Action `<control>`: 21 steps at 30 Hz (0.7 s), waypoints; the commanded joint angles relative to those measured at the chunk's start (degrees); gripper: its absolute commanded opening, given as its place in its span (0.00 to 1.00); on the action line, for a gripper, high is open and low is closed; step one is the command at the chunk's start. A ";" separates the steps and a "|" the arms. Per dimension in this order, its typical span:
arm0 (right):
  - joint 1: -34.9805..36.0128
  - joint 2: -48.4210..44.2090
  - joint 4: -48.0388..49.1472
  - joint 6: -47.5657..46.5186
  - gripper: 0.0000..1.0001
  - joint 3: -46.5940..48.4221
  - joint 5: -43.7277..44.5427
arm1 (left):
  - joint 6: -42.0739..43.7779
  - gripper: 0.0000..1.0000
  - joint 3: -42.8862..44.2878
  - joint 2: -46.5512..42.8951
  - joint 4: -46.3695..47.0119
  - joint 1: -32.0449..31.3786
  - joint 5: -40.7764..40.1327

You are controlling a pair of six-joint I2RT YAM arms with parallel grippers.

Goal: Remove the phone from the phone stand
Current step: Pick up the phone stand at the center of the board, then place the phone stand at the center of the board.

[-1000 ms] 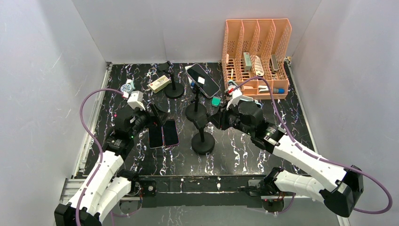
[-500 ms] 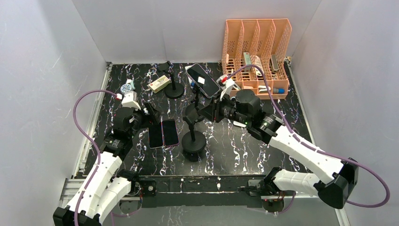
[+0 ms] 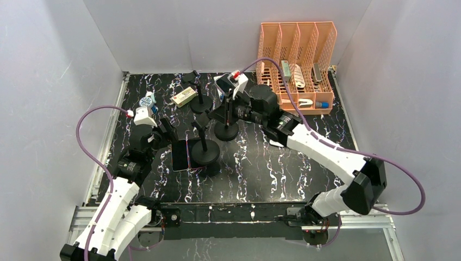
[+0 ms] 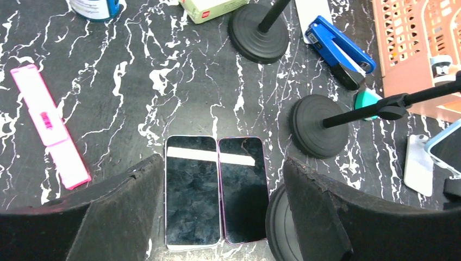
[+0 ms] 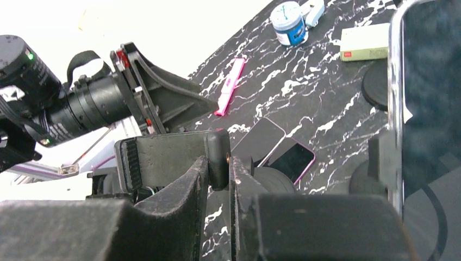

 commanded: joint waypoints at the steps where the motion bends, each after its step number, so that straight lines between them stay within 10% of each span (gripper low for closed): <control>1: 0.47 2.26 10.65 -0.14 0.01 8.52 -1.83 | 0.36 0.78 2.22 -1.00 -1.86 -0.25 -4.01; 21: 2.20 21.16 13.24 -9.51 0.01 27.88 5.05 | -5.49 0.79 4.91 -1.93 -11.64 -0.18 -27.41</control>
